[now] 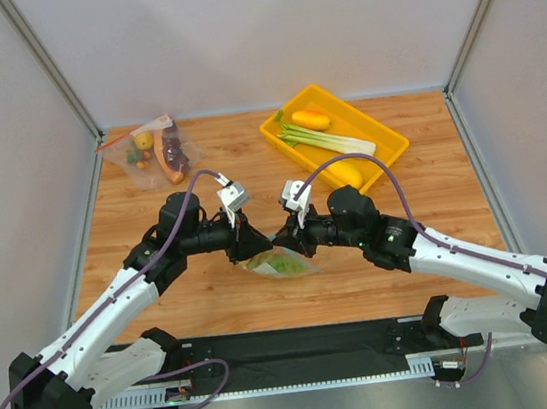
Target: Open the zip-top bag and remove the fake food
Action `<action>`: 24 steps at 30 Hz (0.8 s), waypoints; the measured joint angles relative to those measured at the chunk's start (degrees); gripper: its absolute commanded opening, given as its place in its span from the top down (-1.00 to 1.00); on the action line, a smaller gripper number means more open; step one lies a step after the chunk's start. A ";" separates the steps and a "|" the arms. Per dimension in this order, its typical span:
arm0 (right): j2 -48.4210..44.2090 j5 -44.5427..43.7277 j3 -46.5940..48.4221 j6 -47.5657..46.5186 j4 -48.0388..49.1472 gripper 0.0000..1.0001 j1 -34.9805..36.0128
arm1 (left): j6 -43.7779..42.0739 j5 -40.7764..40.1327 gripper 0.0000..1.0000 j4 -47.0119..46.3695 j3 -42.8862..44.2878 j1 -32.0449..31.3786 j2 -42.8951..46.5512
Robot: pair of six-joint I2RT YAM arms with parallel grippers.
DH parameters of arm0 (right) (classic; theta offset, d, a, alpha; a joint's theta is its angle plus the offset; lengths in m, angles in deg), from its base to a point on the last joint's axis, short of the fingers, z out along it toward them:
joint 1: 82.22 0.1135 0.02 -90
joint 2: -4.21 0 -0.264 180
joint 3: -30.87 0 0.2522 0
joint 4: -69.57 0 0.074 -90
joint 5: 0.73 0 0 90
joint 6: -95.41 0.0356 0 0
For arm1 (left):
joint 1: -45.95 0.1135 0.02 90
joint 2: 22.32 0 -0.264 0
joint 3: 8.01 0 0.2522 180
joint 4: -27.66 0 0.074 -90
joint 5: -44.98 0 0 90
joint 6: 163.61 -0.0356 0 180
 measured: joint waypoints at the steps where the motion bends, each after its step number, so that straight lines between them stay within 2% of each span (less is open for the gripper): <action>1: -0.13 0.04 0.00 0.00 -0.02 0.99 -0.11 | 0.04 0.28 0.72 -0.17 0.00 0.00 -0.04; 5: -0.44 0.11 -0.02 0.63 -0.15 0.99 -0.48 | 0.04 1.09 1.00 -0.55 0.00 0.00 -0.26; 12: -0.61 0.13 -0.07 0.90 -0.26 0.99 -0.63 | 0.00 0.72 1.00 -0.74 0.00 0.00 -0.31; 24: -0.59 0.13 -0.85 1.09 0.50 0.99 -0.61 | 0.42 -5.01 1.00 -0.17 0.00 -0.79 0.79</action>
